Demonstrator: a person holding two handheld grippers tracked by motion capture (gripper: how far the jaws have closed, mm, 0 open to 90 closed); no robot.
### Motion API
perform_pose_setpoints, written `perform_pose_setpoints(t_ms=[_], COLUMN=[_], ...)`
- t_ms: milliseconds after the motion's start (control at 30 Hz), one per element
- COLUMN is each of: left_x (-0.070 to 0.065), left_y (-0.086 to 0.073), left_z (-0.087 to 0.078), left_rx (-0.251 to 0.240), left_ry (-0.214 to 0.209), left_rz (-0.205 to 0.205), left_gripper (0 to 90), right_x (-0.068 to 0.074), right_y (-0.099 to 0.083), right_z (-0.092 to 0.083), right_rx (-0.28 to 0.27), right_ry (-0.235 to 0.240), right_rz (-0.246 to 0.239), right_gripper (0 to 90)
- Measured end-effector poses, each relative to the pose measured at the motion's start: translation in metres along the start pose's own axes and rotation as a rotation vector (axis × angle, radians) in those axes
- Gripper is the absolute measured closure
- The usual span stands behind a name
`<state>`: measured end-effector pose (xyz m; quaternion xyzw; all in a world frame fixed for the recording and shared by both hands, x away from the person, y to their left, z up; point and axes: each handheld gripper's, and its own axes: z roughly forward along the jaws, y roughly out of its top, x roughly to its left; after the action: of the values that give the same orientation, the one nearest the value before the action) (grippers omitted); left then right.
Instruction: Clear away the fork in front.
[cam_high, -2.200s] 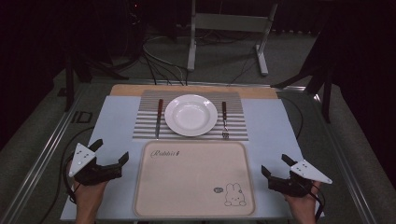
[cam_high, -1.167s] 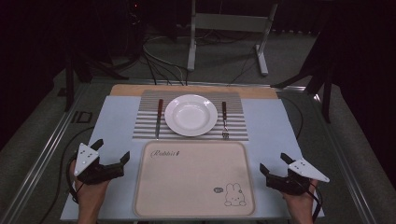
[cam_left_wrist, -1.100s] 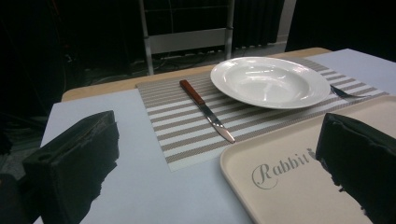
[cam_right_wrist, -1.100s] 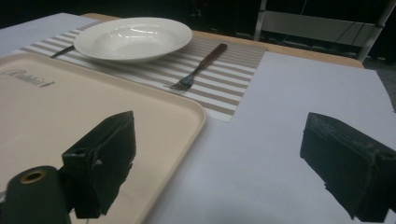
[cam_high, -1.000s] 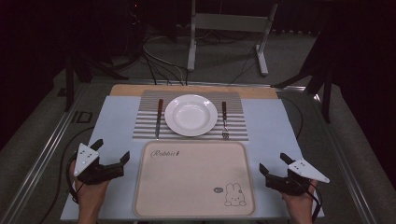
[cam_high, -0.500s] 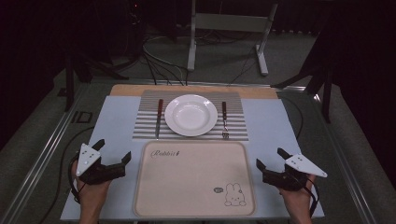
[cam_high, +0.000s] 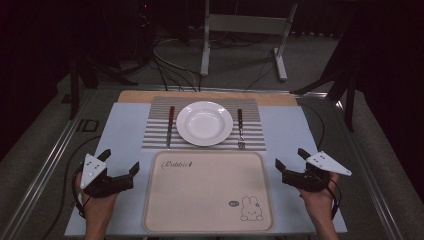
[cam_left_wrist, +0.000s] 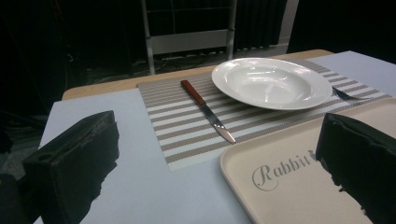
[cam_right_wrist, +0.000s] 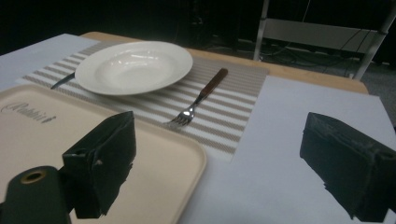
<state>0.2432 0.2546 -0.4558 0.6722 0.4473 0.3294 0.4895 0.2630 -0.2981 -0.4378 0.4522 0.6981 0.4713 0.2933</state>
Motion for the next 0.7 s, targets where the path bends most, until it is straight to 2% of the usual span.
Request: perform_pose_setpoints(t_ms=[333,700], left_x=[0.001,0.003], left_y=[0.000,-0.001], left_z=[0.000,0.000], left_rx=[0.000,0.001], left_ry=[0.003,0.005], left_rz=[-0.004,-0.009], left_gripper=[0.3,0.3], right_x=[-0.001,0.000], right_y=[0.013,0.023], right_z=[0.013,0.031], right_rx=[0.009,0.026], right_ry=[-0.006,-0.004], right_rz=[-0.006,0.018], right_gripper=[10.8,10.8])
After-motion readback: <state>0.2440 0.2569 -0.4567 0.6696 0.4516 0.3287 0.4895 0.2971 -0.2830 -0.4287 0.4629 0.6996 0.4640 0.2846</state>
